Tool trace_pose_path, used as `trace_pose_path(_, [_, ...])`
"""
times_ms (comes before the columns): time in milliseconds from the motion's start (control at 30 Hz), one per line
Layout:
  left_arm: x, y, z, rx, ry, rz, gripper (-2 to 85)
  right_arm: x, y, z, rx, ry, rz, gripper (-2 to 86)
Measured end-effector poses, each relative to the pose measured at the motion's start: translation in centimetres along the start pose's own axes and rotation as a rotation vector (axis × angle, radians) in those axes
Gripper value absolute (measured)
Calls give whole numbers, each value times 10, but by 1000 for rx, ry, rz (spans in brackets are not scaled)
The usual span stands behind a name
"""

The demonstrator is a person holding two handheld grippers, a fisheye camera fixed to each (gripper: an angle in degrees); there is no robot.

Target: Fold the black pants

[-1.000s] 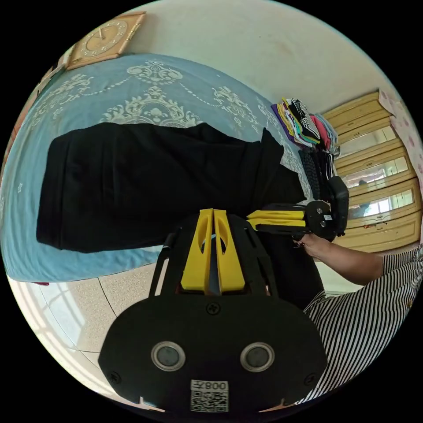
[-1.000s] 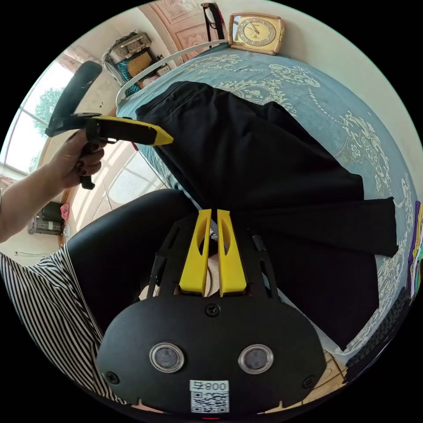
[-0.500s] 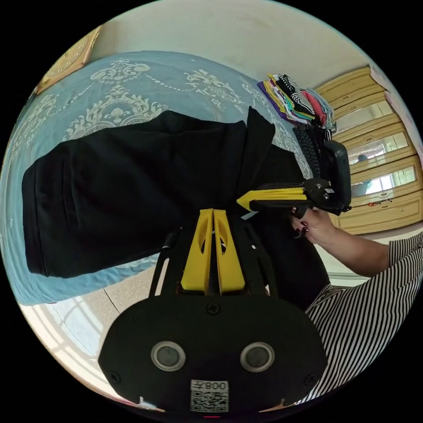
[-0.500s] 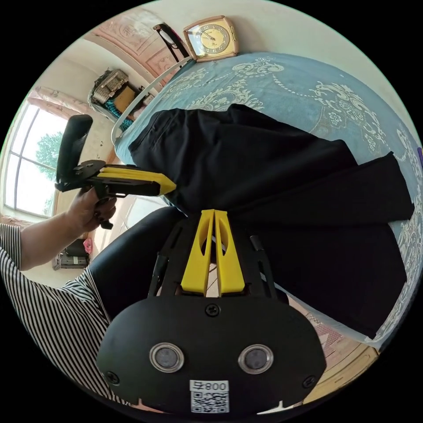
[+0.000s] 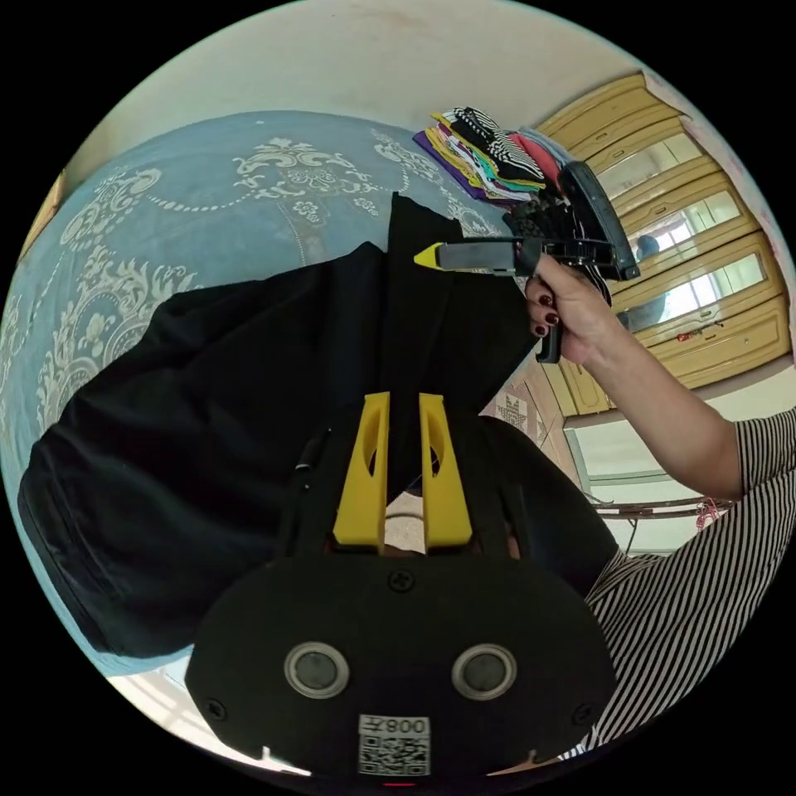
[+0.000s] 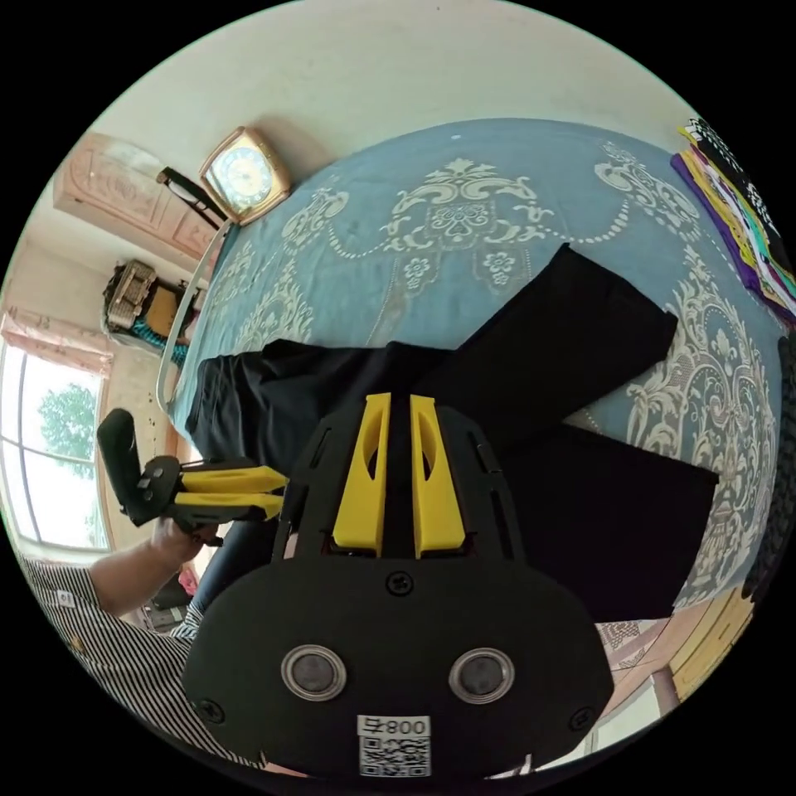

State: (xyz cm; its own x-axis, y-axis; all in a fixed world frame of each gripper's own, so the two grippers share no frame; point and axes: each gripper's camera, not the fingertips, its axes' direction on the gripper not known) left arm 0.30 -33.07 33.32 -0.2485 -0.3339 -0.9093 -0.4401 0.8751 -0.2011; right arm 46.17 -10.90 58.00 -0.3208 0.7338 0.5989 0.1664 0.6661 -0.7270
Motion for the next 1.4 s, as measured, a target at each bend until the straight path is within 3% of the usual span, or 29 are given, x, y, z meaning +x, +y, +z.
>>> trace_pose_path(200, [-32,-16,52,-101,-111,31,55,-10,-32,1,-117,108,55,75])
trace_pose_path(500, [-73,-9,73,-70,-157,56,27,-46,-22,-28,-133,199,4,23])
trace_pose_path(833, [-105,4,75,10,-84,145,22,-34,40,-126,18,-42,76,2])
trace_pose_path(1100, [-125,8,105,-72,-82,263,19,-7,144,-191,100,-169,196,1])
trace_pose_path(1400, [-168,7,139,-168,-95,350,19,-1,226,-206,94,-226,291,0])
